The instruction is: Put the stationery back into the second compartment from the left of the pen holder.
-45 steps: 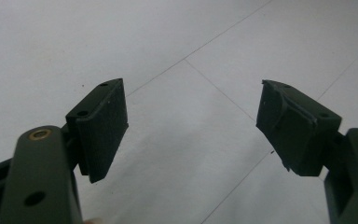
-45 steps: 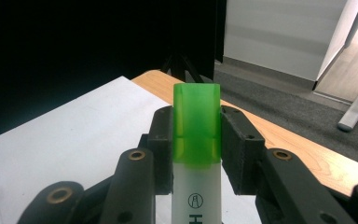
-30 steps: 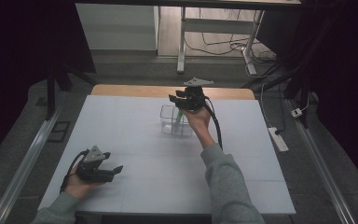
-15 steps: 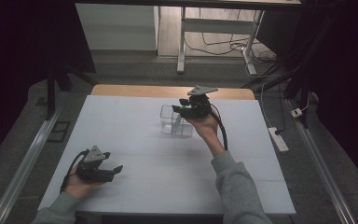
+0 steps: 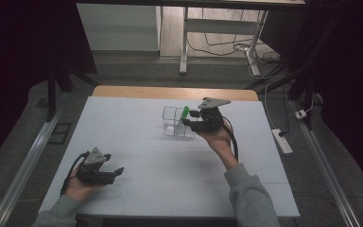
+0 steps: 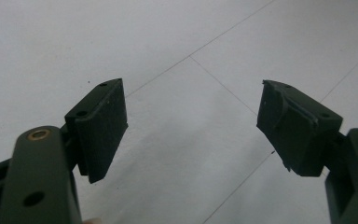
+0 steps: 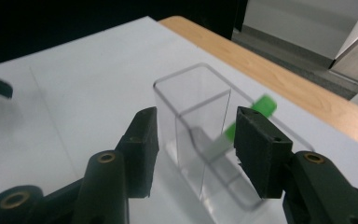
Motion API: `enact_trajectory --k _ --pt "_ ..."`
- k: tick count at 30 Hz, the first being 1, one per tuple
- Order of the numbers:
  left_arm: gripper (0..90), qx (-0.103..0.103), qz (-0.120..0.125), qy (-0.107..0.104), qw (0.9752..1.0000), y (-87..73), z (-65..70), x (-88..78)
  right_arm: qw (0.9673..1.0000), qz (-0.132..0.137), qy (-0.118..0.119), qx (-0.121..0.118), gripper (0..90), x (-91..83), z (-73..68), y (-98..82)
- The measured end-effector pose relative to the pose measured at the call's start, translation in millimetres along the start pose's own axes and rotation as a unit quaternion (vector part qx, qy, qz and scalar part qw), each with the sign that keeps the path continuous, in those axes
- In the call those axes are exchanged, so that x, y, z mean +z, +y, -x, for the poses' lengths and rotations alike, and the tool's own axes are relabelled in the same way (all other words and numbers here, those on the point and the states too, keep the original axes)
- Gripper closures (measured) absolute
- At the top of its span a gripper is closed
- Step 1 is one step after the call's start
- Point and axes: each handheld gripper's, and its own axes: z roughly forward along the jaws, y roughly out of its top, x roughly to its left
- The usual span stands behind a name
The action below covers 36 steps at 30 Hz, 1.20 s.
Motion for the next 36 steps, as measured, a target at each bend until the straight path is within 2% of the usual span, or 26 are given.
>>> enact_trajectory --k 2,5,9,18,29,36 --pt "24.0 0.0 0.0 0.0 1.0 0.0 0.0 0.1 1.0 -0.005 -0.001 -0.001 48.8 -6.0 -1.1 -7.7" --pt "24.0 0.0 -0.002 0.0 1.0 0.1 0.4 0.6 0.9998 -0.019 -0.001 0.008 46.7 -15.8 -2.0 -23.8" --pt "24.0 -0.001 -0.002 0.0 1.0 0.2 0.4 0.8 0.9995 -0.024 0.001 0.022 44.5 -24.2 -2.1 -39.0" --pt "24.0 -0.001 -0.002 0.001 1.0 0.2 0.3 0.6 0.9987 -0.043 -0.005 0.027 42.6 -40.9 -2.5 -60.1" --pt "23.9 -0.002 -0.001 0.001 1.0 0.3 0.0 0.7 0.9966 -0.071 -0.024 0.033 41.3 -72.1 -3.1 -93.8" --pt "24.0 -0.001 0.0 0.002 1.0 0.4 0.3 0.6 0.9957 -0.078 -0.033 0.037 41.1 -88.3 -1.6 -110.2"
